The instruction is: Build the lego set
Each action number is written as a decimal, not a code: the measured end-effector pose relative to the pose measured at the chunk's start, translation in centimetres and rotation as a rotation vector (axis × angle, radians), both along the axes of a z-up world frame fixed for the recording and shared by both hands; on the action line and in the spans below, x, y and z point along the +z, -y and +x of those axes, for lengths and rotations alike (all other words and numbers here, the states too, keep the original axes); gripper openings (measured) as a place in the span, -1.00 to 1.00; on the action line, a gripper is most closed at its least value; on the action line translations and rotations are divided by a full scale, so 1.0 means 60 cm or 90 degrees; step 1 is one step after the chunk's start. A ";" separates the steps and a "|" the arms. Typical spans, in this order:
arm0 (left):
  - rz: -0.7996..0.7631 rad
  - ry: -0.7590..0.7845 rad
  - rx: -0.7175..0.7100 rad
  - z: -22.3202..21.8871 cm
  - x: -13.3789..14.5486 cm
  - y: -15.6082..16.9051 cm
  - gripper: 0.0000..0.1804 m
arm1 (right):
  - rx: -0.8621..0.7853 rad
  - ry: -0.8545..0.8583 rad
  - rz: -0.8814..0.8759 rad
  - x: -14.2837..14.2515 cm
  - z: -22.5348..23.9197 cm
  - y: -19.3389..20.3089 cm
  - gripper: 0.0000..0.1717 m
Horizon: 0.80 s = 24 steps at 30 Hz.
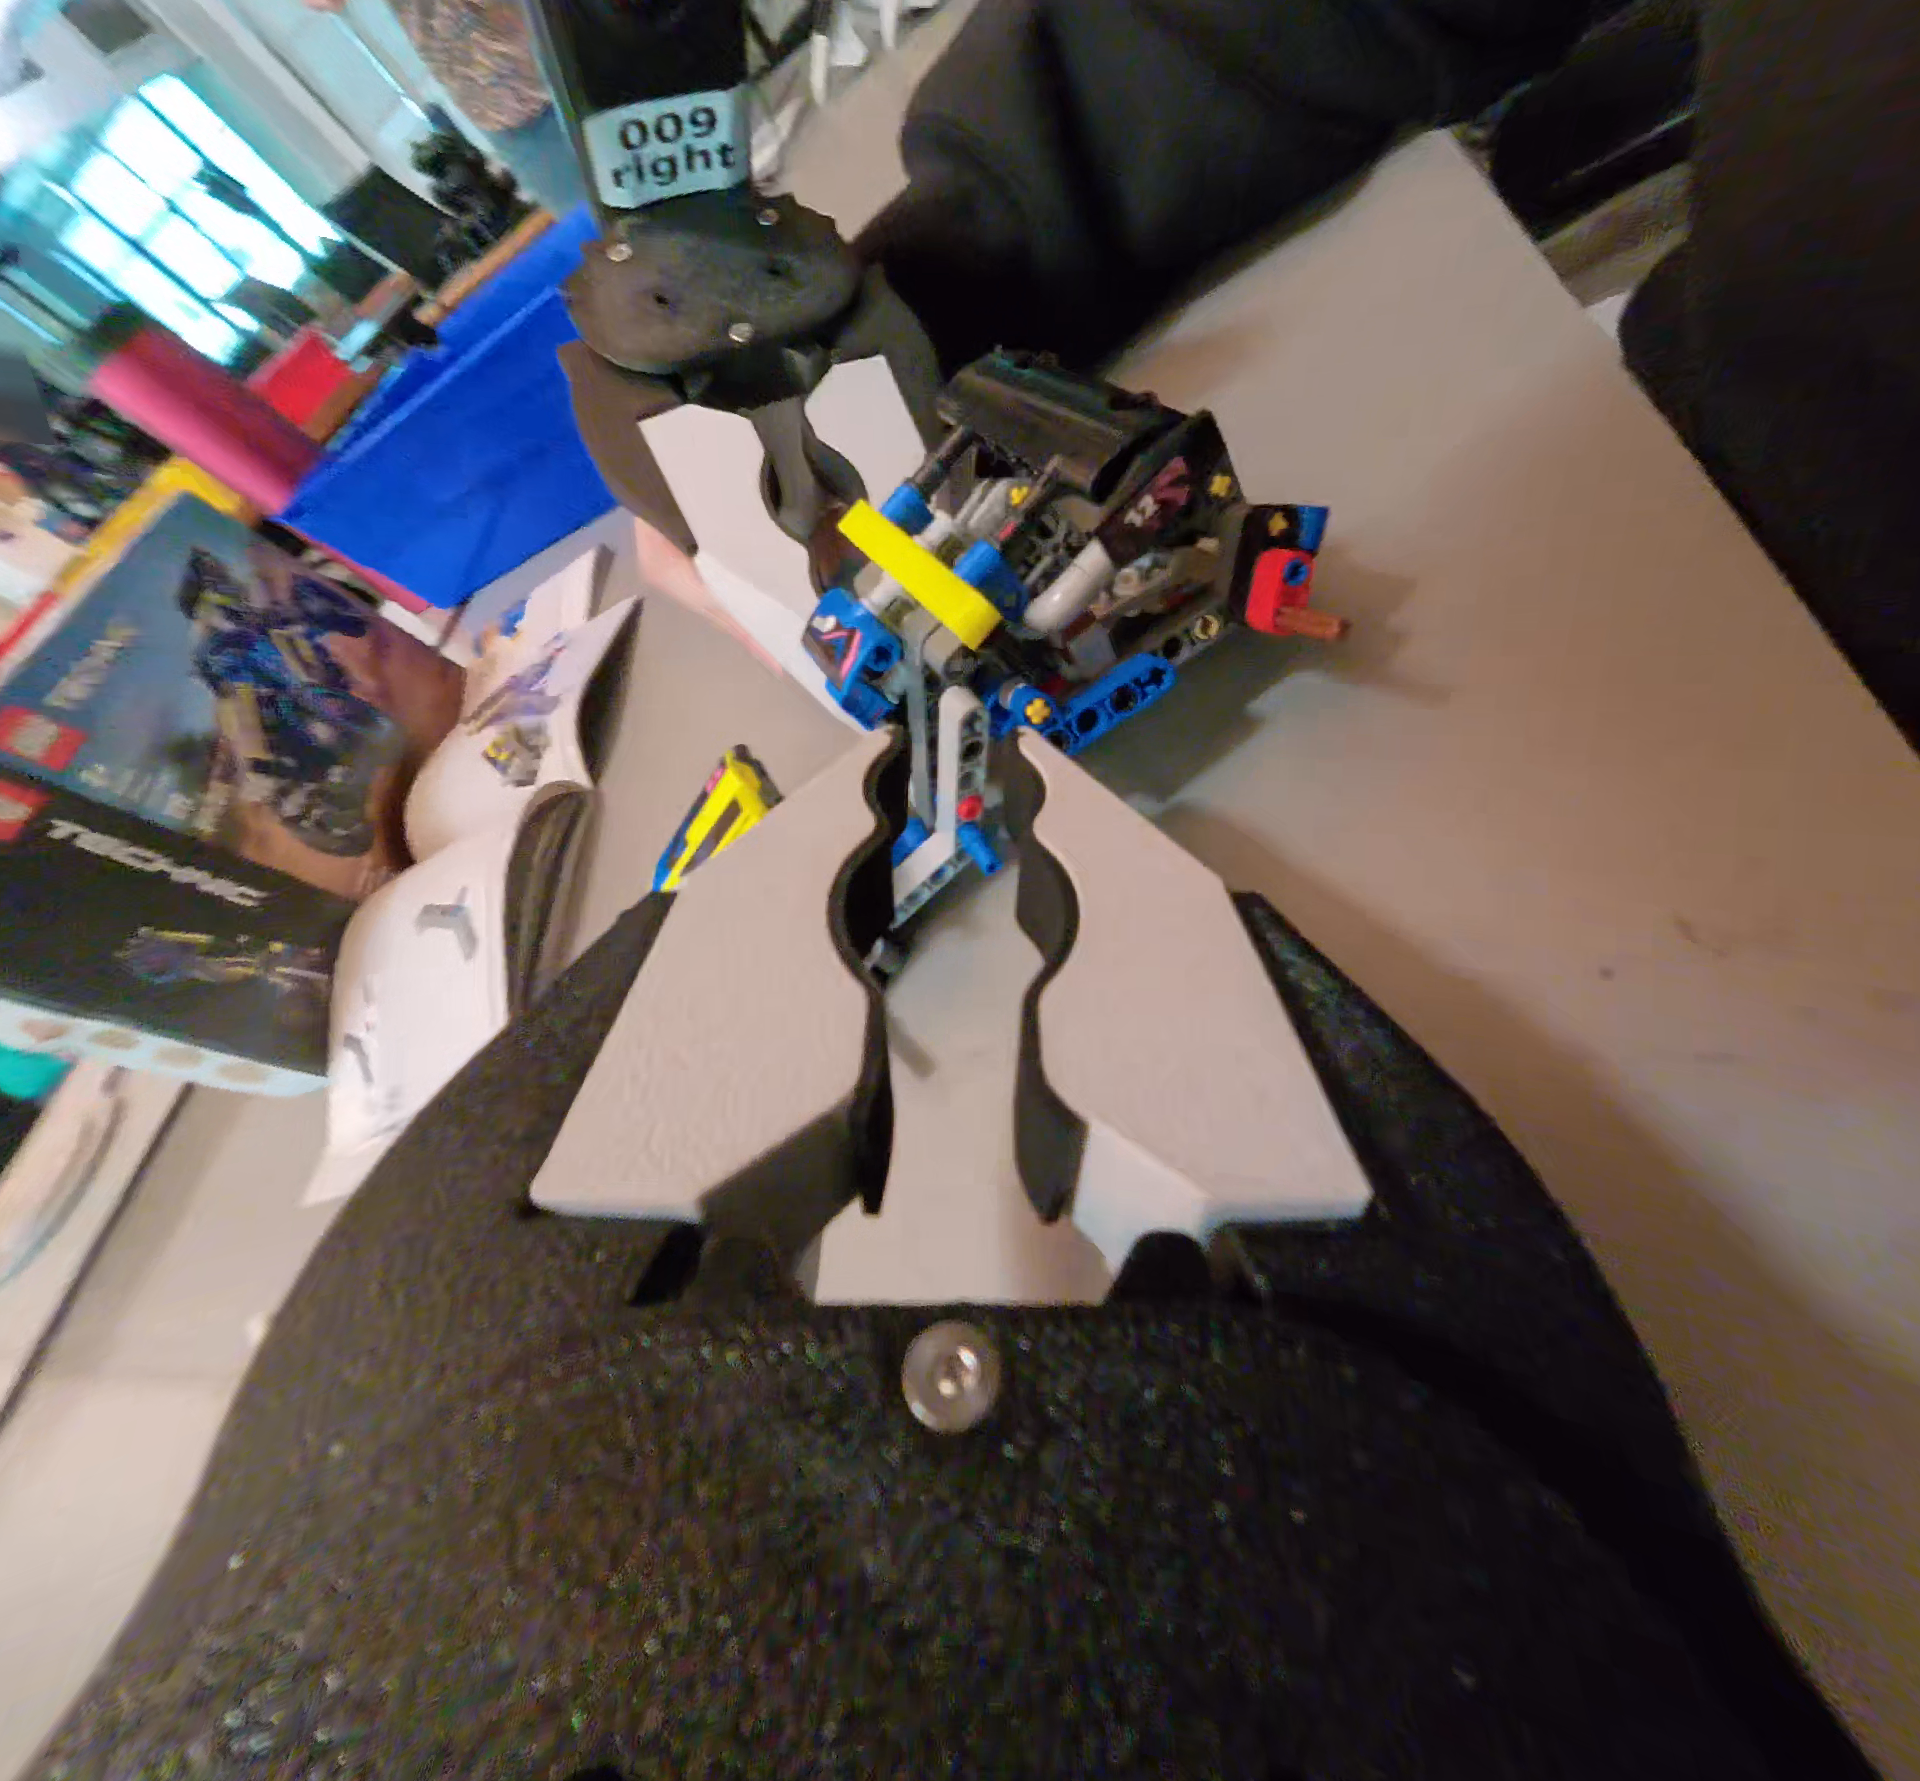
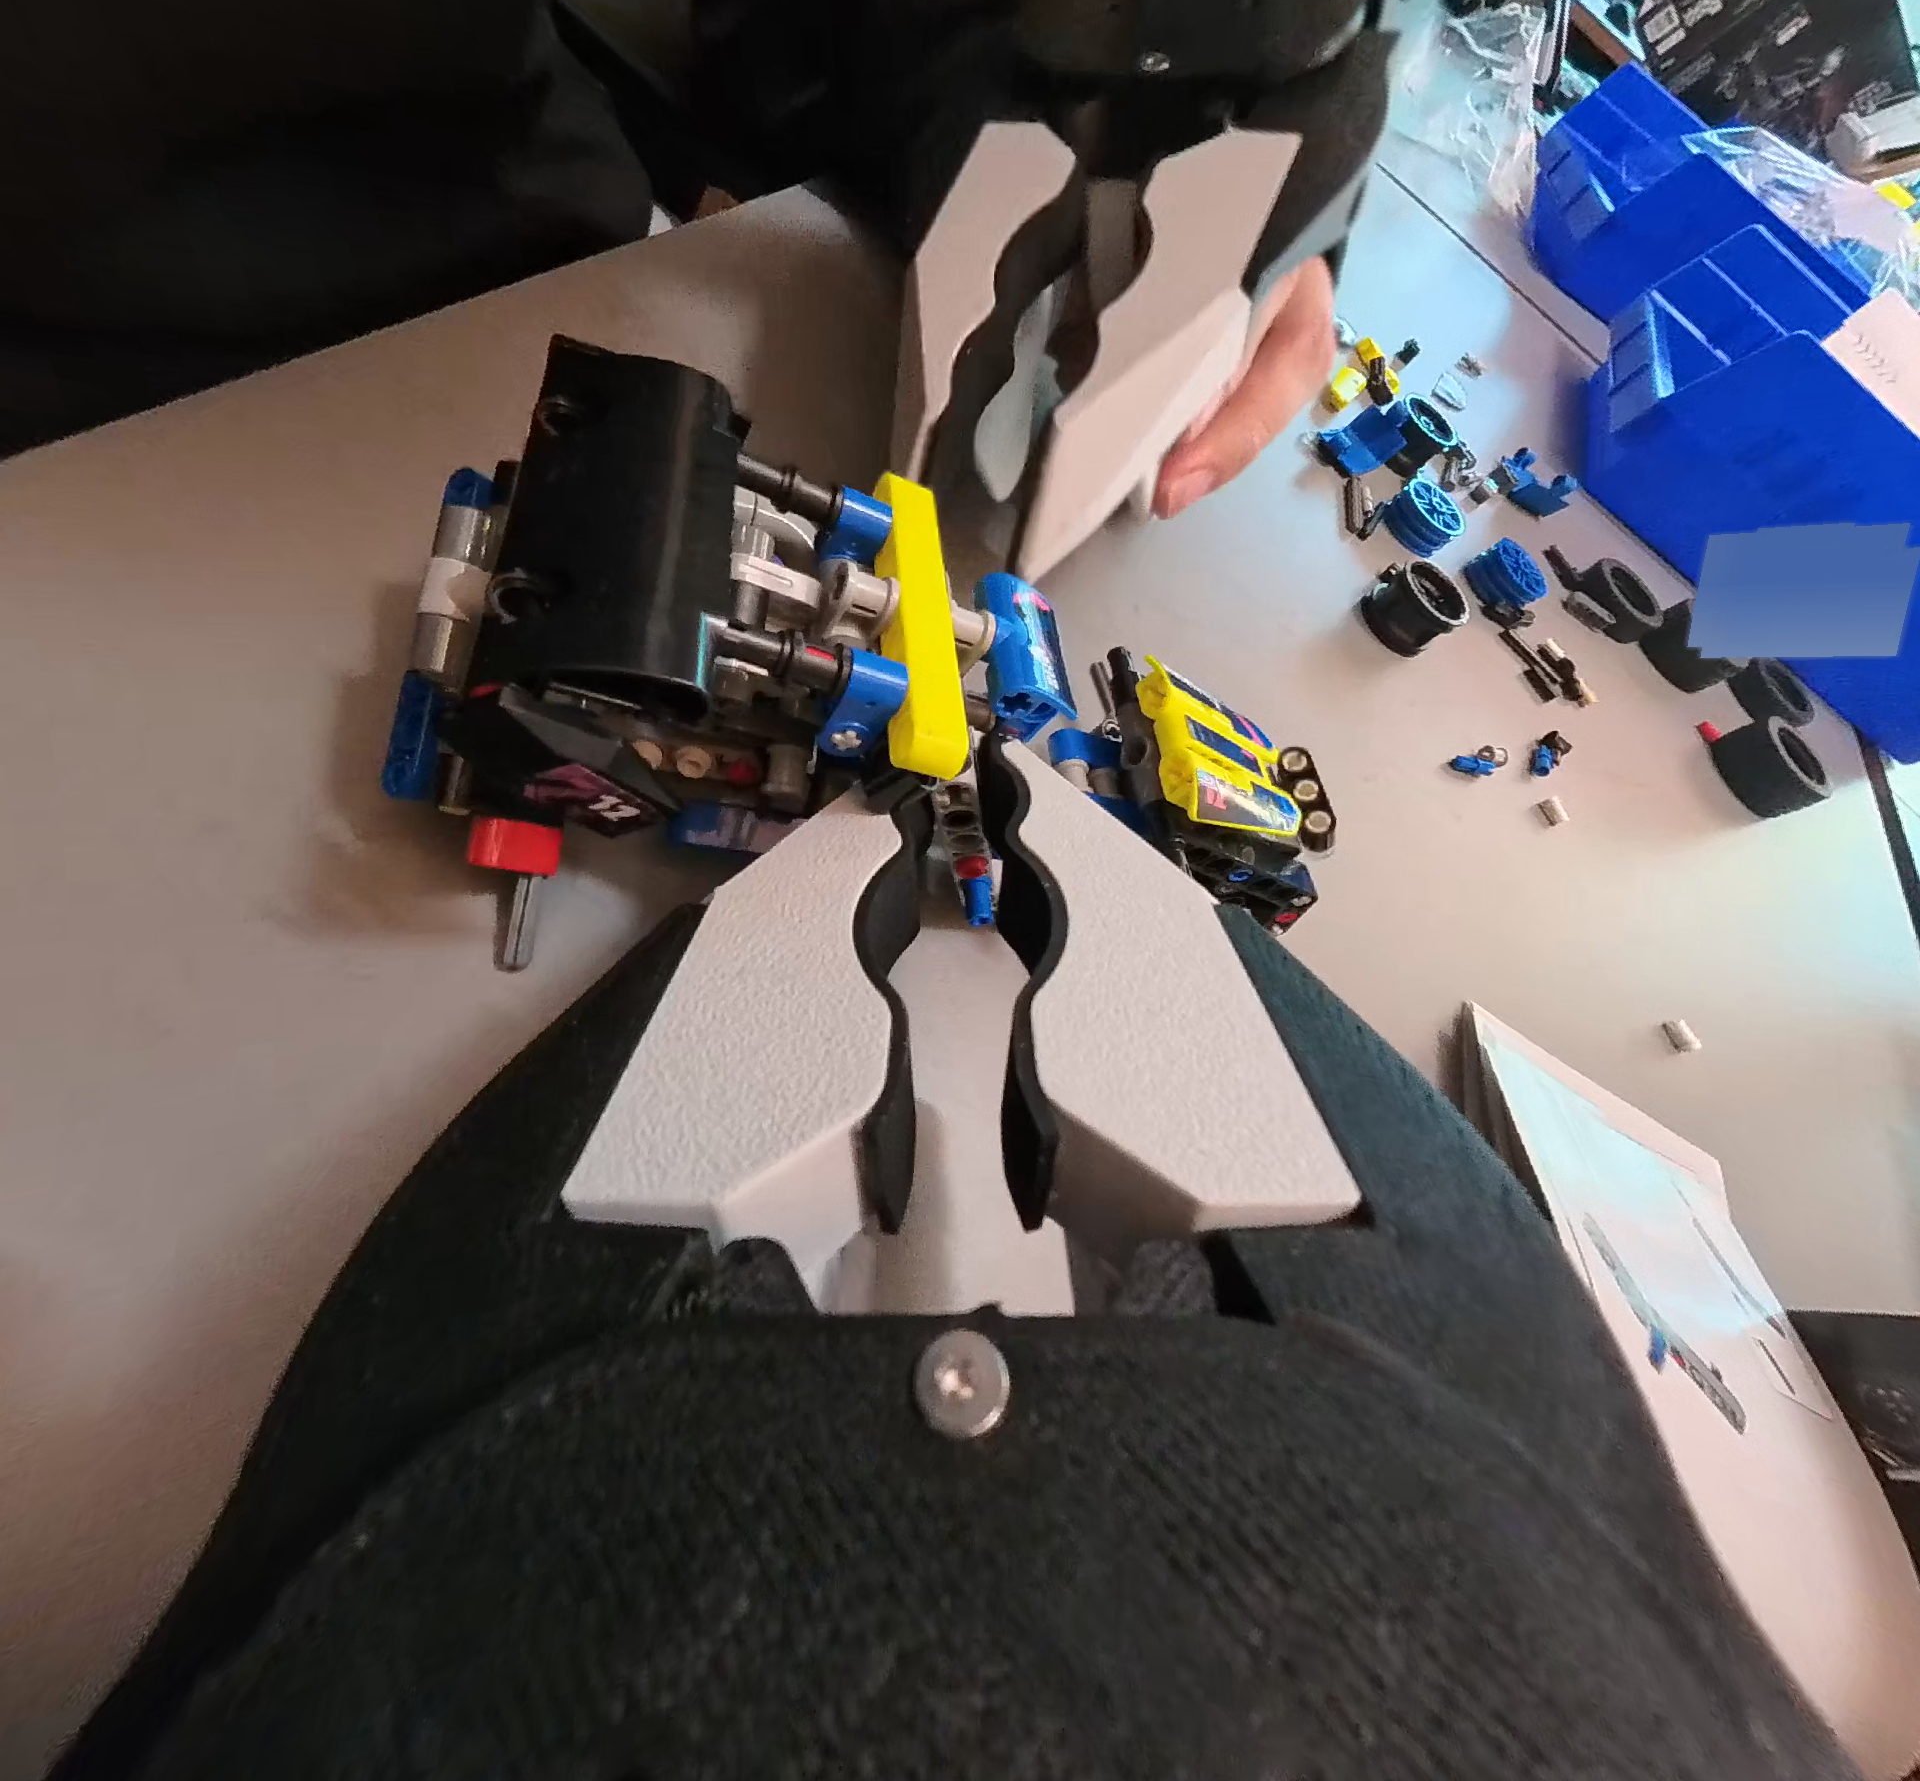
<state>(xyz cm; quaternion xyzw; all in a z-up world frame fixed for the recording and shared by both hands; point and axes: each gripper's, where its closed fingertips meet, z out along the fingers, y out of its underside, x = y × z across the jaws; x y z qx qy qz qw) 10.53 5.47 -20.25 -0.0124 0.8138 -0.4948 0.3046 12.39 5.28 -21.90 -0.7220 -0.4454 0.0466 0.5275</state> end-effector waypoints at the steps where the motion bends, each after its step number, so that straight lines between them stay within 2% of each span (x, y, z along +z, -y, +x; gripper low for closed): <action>1: 0.009 -0.009 -0.002 0.002 -0.004 0.001 -0.81 | 0.002 -0.001 -0.001 0.000 -0.001 -0.001 -0.93; 2: 0.027 -0.009 -0.001 0.006 -0.011 0.003 -0.77 | 0.002 0.000 -0.004 -0.001 -0.001 -0.002 -0.93; 4: 0.070 -0.009 0.014 0.015 -0.027 0.006 -0.83 | -0.015 -0.001 -0.007 -0.001 0.002 -0.008 -0.90; 5: 0.079 -0.011 0.022 0.017 -0.029 0.008 -0.93 | -0.029 0.004 -0.005 0.001 0.008 -0.010 -0.80; 6: 0.074 -0.013 0.031 0.018 -0.026 0.012 -0.93 | -0.052 0.004 0.002 0.007 0.018 -0.013 -0.65; 9: 0.070 -0.027 0.077 0.021 -0.025 0.023 -0.93 | -0.124 0.024 -0.066 0.007 0.058 0.009 -0.51; 11: 0.075 -0.030 0.116 0.024 -0.025 0.030 -0.93 | -0.215 0.037 -0.089 0.013 0.103 0.031 -0.41; 13: 0.081 -0.043 0.161 0.027 -0.027 0.035 -0.93 | -0.269 -0.016 -0.109 0.025 0.122 0.063 -0.32; 15: 0.086 -0.052 0.208 0.033 -0.027 0.038 -0.93 | -0.321 -0.122 -0.146 0.043 0.122 0.096 -0.20; 17: 0.081 -0.068 0.255 0.041 -0.027 0.043 -0.93 | -0.359 -0.233 -0.125 0.079 0.107 0.115 0.00; 19: 0.066 -0.083 0.283 0.048 -0.026 0.057 -0.92 | -0.364 -0.298 -0.092 0.110 0.073 0.123 0.00; 20: 0.056 -0.089 0.283 0.050 -0.024 0.070 -0.91 | -0.374 -0.291 -0.094 0.111 0.058 0.124 0.00; 23: 0.026 -0.106 0.216 0.041 -0.017 0.120 -0.87 | -0.468 -0.166 -0.196 0.068 0.040 0.135 0.23; 24: 0.010 -0.112 0.192 0.036 -0.011 0.132 -0.86 | -0.497 -0.135 -0.207 0.062 0.038 0.139 0.21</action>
